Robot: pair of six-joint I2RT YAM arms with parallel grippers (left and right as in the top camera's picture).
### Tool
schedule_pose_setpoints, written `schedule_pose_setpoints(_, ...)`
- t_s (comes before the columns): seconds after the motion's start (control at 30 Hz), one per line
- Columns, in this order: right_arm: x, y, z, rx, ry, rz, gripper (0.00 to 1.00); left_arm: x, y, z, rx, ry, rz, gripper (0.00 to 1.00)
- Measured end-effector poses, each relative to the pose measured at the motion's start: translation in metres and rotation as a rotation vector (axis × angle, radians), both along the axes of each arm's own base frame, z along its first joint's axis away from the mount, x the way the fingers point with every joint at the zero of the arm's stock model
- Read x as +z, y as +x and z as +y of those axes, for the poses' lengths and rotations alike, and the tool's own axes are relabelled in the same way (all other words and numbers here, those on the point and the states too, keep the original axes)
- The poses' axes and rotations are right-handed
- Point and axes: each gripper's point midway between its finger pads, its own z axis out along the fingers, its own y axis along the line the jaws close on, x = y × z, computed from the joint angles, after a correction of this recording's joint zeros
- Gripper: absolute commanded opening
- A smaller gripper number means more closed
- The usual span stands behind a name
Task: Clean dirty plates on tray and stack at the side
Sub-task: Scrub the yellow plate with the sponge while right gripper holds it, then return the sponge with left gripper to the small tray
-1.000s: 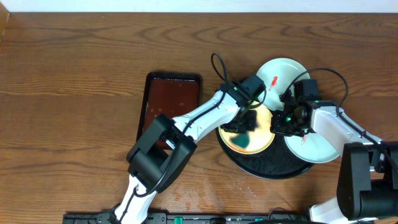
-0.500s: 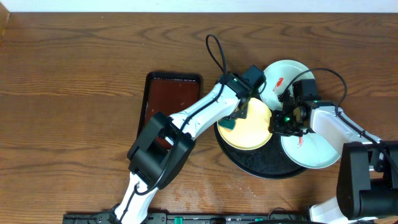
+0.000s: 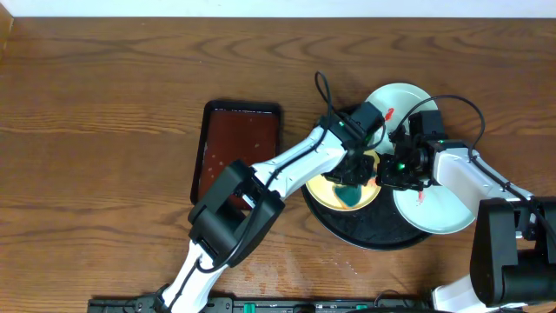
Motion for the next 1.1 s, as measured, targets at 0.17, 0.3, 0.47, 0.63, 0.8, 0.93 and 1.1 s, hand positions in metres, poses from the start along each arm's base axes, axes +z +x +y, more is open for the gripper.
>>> schedule_pose_setpoints(0.17,0.000,0.000,0.000,0.000,0.000,0.000,0.01,-0.003,0.004,0.038,0.061,0.112,0.055,0.08)
schedule_pose_setpoints(0.3,0.000,0.000,0.000,0.000,0.000,0.000,0.01,0.001,0.025,0.074,0.138,0.222,0.024,0.07)
schedule_pose_setpoints(0.47,0.000,0.000,0.000,0.000,0.000,0.000,0.01,0.022,0.050,0.098,0.205,0.252,-0.067,0.07)
schedule_pose_setpoints(0.63,0.000,0.000,0.000,0.000,0.000,0.000,0.01,0.075,0.065,0.119,0.266,0.225,-0.179,0.07)
schedule_pose_setpoints(0.8,0.000,0.000,0.000,0.000,0.000,0.000,0.04,0.127,0.079,0.166,0.374,0.207,-0.260,0.07)
schedule_pose_setpoints(0.93,-0.001,0.001,0.000,0.003,-0.004,-0.005,0.07,0.136,0.090,0.217,0.480,0.256,-0.247,0.08)
schedule_pose_setpoints(1.1,0.000,0.008,0.001,0.023,0.000,-0.041,0.01,0.106,0.092,0.256,0.551,0.316,-0.195,0.07)
